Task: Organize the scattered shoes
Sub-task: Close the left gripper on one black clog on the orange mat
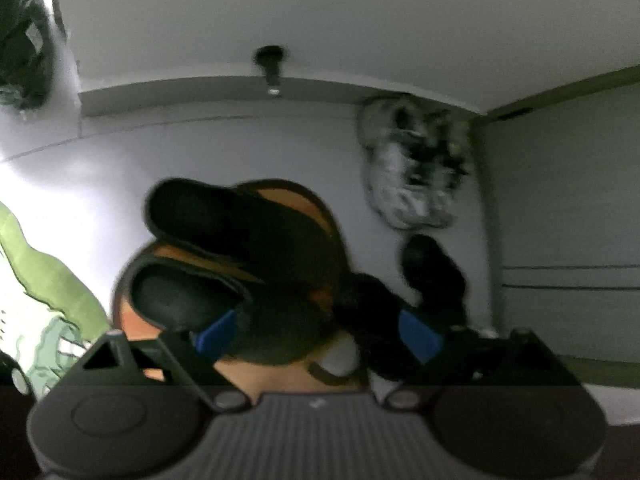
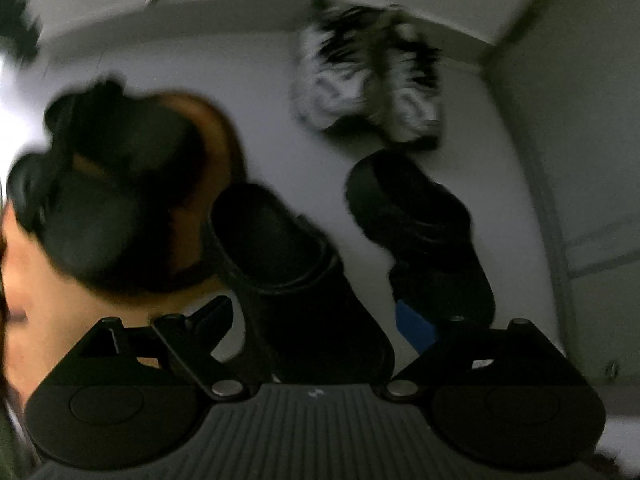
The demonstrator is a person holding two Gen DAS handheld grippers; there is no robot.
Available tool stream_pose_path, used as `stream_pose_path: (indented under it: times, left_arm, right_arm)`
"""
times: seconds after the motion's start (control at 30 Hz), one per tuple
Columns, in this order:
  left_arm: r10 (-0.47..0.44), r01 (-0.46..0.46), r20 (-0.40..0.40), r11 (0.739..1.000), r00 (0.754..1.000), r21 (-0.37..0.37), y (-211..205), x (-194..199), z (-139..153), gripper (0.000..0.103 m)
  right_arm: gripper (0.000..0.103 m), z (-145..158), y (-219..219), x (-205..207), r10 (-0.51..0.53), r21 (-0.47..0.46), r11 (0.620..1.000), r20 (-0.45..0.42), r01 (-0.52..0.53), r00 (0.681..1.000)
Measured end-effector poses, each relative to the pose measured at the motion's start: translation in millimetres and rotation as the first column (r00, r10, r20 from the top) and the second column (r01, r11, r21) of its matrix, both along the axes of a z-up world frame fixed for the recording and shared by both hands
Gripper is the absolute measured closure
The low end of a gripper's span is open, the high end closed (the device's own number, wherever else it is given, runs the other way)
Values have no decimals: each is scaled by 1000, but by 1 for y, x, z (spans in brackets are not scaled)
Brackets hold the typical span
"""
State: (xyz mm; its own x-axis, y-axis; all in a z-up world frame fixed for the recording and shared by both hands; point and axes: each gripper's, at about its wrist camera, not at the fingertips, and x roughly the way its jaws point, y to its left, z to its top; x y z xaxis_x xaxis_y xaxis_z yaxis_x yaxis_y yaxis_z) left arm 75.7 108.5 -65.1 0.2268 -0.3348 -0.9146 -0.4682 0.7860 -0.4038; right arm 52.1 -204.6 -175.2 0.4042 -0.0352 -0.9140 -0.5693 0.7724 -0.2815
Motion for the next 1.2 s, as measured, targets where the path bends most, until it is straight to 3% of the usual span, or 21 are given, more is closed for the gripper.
stream_pose_path:
  times: [0.1, 0.2, 0.37, 0.47, 0.57, 0.7, 0.77, 0.93, 1.03, 1.2]
  left_arm:
    - [-27, 28, -21, 1000, 999, 3, 1, 21, -34, 16]
    - [-142, 145, -40, 987, 989, 67, -12, 38, -60, 16]
    - [-315, 315, -36, 923, 948, 219, -35, 50, -90, 15]
    - [-292, 295, -54, 920, 955, 259, -32, 42, -105, 15]
    - [-214, 231, -96, 943, 972, 239, -19, 24, -121, 15]
    - [-219, 253, -143, 923, 965, 290, -12, 10, -127, 16]
    - [-200, 230, -136, 936, 970, 266, -8, 8, -126, 11]
    - [-101, 108, -68, 989, 993, 104, 15, -7, -131, 9]
    - [-68, 69, -16, 996, 998, 51, 31, -21, -134, 8]
    - [24, -25, 14, 999, 1000, 34, 58, -37, -148, 7]
  right_arm:
    - [3, -14, 2, 1, 40, -33, 999, -2, -40, 999]
    - [3, -17, 3, 1, 38, -48, 998, 33, -36, 999]
    - [3, -10, 23, 0, 91, 0, 996, 122, -92, 988]
    - [3, -8, 50, 2, 165, 37, 985, 137, -171, 977]
    - [3, -10, 86, 9, 253, 63, 963, 131, -263, 958]
    - [3, -18, 135, 24, 325, 118, 935, 103, -335, 940]
    - [3, -22, 150, 30, 345, 122, 926, 107, -357, 933]
    - [3, -35, 185, 44, 393, 144, 902, 109, -406, 913]
    - [3, -44, 194, 45, 404, 166, 894, 109, -417, 908]
    - [3, -59, 202, 40, 396, 185, 894, 102, -409, 913]
